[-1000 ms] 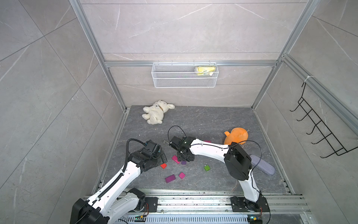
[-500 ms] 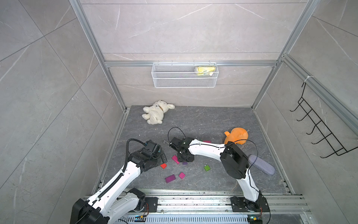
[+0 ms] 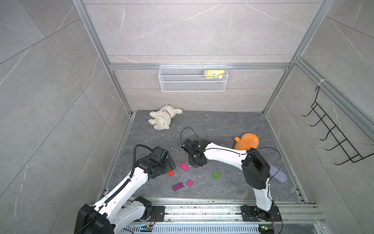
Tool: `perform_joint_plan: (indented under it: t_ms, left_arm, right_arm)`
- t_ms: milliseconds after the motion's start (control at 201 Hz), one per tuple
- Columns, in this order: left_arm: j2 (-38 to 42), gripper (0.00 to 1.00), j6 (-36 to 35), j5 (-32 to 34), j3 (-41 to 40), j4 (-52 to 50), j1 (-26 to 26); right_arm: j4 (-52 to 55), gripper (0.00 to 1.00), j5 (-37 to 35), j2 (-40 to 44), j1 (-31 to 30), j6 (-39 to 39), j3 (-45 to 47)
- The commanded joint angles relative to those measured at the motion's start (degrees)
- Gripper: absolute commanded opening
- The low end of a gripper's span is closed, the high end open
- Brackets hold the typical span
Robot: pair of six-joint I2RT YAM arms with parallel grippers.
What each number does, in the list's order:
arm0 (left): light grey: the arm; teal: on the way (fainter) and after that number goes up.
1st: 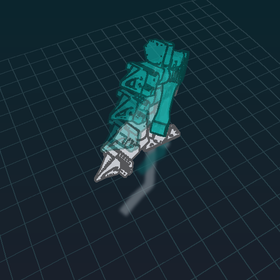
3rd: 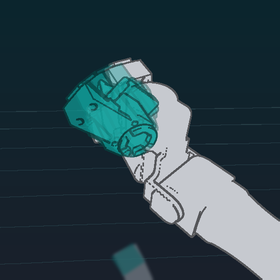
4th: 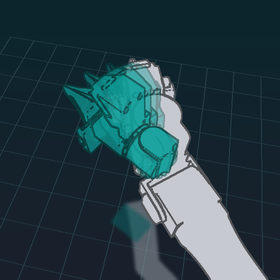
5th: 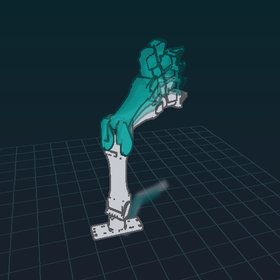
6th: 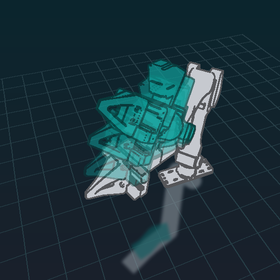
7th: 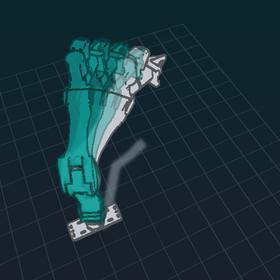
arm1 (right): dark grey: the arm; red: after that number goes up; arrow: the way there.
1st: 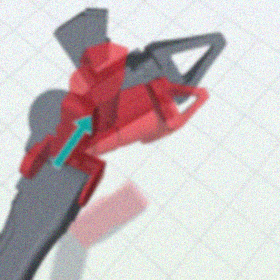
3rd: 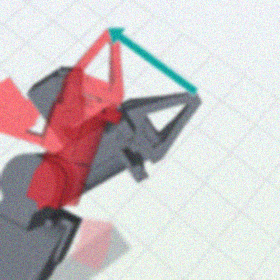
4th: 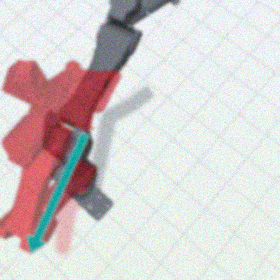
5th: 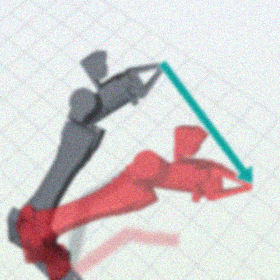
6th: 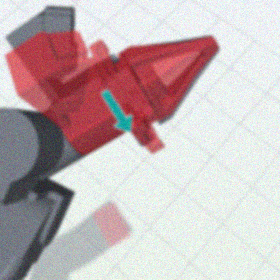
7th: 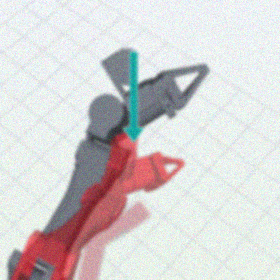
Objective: Assemble the number 7 with building blocks
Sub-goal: Place the building block at the center of the board.
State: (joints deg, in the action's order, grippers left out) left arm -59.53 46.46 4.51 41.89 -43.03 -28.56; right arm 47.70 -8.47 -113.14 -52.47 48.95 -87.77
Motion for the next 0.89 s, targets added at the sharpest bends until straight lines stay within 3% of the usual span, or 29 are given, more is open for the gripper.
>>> perform_joint_plan:
  t_ms: [0,154,279,886]
  left_arm:
    - [-1.3,0.99,-0.9,-2.4,2.4,2.0,0.3]
    - [-2.5,0.99,0.1,-4.2,2.6,4.9,-0.1]
    - [-4.0,1.0,1.0,-6.3,2.1,9.1,-0.9]
    - [-13.5,1.0,2.5,-5.4,6.7,11.2,-6.6]
  right_arm:
    - [0.5,0.26,-1.9,6.6,4.0,-2.5,6.7]
    - [-1.2,0.27,-1.4,13.8,10.8,-5.6,15.5]
    - [-1.0,0.28,-0.7,14.9,13.9,-8.5,18.3]
    - [-5.1,0.3,1.6,11.6,16.3,-10.1,24.4]
